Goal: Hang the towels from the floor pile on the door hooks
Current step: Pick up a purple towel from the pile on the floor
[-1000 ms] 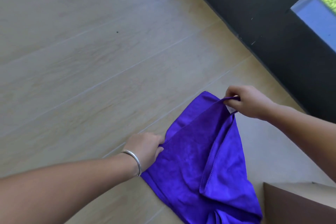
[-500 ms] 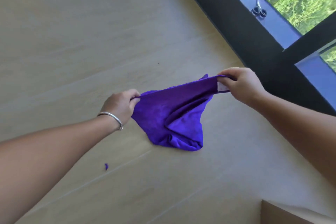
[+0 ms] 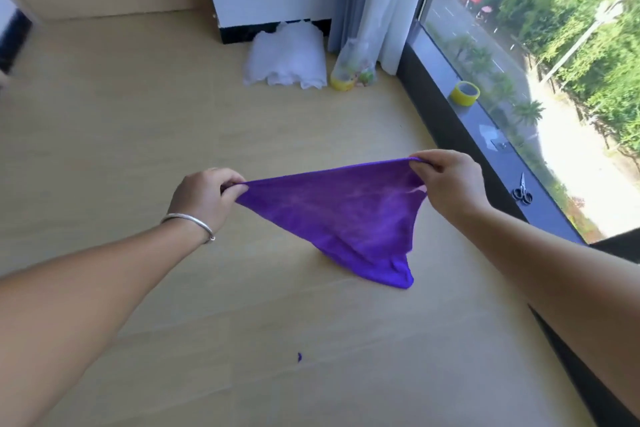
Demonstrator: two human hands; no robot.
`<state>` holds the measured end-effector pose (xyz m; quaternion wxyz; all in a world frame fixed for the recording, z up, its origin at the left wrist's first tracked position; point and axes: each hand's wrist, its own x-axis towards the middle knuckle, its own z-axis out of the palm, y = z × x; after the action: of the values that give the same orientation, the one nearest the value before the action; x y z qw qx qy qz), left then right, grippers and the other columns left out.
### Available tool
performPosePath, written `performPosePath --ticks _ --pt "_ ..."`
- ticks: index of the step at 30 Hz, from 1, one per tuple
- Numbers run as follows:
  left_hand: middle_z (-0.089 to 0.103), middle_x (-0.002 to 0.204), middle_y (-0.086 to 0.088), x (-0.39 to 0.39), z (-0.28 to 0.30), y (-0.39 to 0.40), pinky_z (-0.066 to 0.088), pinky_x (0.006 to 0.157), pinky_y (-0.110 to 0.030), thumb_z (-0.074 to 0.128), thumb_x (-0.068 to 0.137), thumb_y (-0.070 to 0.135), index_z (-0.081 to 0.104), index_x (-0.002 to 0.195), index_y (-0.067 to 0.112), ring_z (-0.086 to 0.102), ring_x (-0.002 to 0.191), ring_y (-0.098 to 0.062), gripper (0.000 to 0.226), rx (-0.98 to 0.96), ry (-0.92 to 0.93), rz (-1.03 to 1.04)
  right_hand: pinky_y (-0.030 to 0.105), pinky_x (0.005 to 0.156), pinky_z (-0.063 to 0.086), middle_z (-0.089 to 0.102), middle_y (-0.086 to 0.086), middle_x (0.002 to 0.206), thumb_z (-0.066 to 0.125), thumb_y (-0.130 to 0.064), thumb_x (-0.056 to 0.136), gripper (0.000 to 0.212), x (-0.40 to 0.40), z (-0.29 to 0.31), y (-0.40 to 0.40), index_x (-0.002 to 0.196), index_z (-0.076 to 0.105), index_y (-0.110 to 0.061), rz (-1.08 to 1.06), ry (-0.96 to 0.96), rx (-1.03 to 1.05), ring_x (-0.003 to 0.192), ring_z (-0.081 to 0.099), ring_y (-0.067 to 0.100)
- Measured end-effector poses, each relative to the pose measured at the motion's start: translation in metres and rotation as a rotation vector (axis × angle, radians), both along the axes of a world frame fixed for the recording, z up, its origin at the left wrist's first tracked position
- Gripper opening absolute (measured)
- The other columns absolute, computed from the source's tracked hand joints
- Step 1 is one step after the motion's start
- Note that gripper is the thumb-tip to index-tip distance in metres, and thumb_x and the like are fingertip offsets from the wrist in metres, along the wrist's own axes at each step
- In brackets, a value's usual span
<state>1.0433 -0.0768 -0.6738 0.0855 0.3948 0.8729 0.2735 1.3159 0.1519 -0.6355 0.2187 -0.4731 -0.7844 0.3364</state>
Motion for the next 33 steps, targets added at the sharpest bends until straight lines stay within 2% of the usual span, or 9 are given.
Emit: performPosePath --ticks 2,5,10,15,17,20,27,30,33 --pt "0.067 0.08 0.005 -0.025 0.035 -0.008 0.044 0.068 -0.03 0.065 0.086 0.022 0.071 0.084 0.025 0.059 0.076 -0.019 0.007 0.04 0.031 0.019 0.003 0.055 0.036 0.069 -0.008 0.079 0.064 -0.022 0.086 0.012 -0.03 0.033 -0.003 0.087 0.076 -0.026 -0.005 0.042 0.011 0.064 0.061 -0.002" --pt "0.064 0.08 0.005 -0.052 0.073 -0.025 0.048 0.07 -0.034 0.065 0.087 0.023 0.07 0.084 0.024 0.059 0.076 -0.021 0.006 0.093 0.084 0.057 0.004 0.054 0.036 0.069 -0.01 0.076 0.068 -0.026 0.083 0.006 -0.063 0.069 -0.01 0.082 0.074 -0.027 -0.007 0.061 0.039 0.067 0.059 -0.001" --pt "0.063 0.082 0.003 -0.072 0.116 -0.067 0.05 0.071 -0.036 0.063 0.088 0.022 0.069 0.087 0.022 0.06 0.076 -0.021 0.006 0.184 0.152 0.111 0.017 0.057 0.04 0.068 -0.012 0.075 0.069 -0.028 0.084 0.006 -0.088 0.104 -0.038 0.08 0.073 -0.031 0.059 0.065 0.006 0.07 0.061 0.003" --pt "0.053 0.076 0.011 -0.06 0.131 -0.127 0.038 0.061 -0.029 0.065 0.088 0.019 0.068 0.087 0.022 0.052 0.067 -0.017 0.005 0.153 0.261 0.047 0.015 0.052 0.039 0.067 -0.017 0.068 0.067 -0.029 0.084 0.008 -0.078 0.115 -0.078 0.08 0.074 -0.032 0.129 0.041 -0.026 0.065 0.059 -0.002" --pt "0.055 0.078 0.009 -0.042 0.126 -0.16 0.037 0.06 -0.029 0.066 0.088 0.016 0.069 0.087 0.02 0.052 0.065 -0.018 0.005 0.087 0.263 -0.017 0.01 0.044 0.036 0.066 -0.017 0.061 0.067 -0.028 0.084 0.012 -0.061 0.111 -0.101 0.076 0.073 -0.034 0.173 0.021 -0.06 0.055 0.056 -0.001" --pt "0.062 0.08 0.002 -0.003 0.113 -0.21 0.042 0.058 -0.032 0.064 0.089 0.018 0.071 0.087 0.016 0.057 0.065 -0.025 0.007 0.011 0.235 -0.095 0.013 0.035 0.03 0.066 -0.012 0.056 0.064 -0.025 0.085 0.02 -0.022 0.092 -0.141 0.07 0.071 -0.035 0.267 -0.052 -0.146 0.039 0.042 0.006" --pt "0.066 0.077 0.001 0.114 0.052 -0.315 0.049 0.051 -0.03 0.051 0.085 0.037 0.073 0.082 0.017 0.064 0.061 -0.024 0.031 -0.129 0.139 -0.194 0.015 0.043 0.029 0.056 -0.009 0.048 0.07 -0.017 0.08 0.021 0.087 0.017 -0.248 0.059 0.069 -0.018 0.333 -0.199 -0.233 0.041 0.042 0.005" --pt "0.067 0.076 0.003 0.158 0.013 -0.357 0.052 0.05 -0.03 0.045 0.084 0.041 0.073 0.08 0.019 0.064 0.058 -0.024 0.036 -0.178 0.076 -0.256 0.018 0.049 0.032 0.056 -0.009 0.051 0.074 -0.02 0.079 0.022 0.135 -0.023 -0.292 0.059 0.066 -0.027 0.354 -0.286 -0.312 0.049 0.049 0.005" --pt "0.065 0.072 0.007 0.195 -0.024 -0.395 0.048 0.047 -0.023 0.045 0.084 0.041 0.071 0.077 0.023 0.062 0.054 -0.021 0.032 -0.227 0.01 -0.319 0.017 0.056 0.038 0.062 -0.009 0.06 0.076 -0.021 0.078 0.015 0.18 -0.064 -0.331 0.067 0.071 -0.028 0.371 -0.358 -0.394 0.06 0.055 0.002"
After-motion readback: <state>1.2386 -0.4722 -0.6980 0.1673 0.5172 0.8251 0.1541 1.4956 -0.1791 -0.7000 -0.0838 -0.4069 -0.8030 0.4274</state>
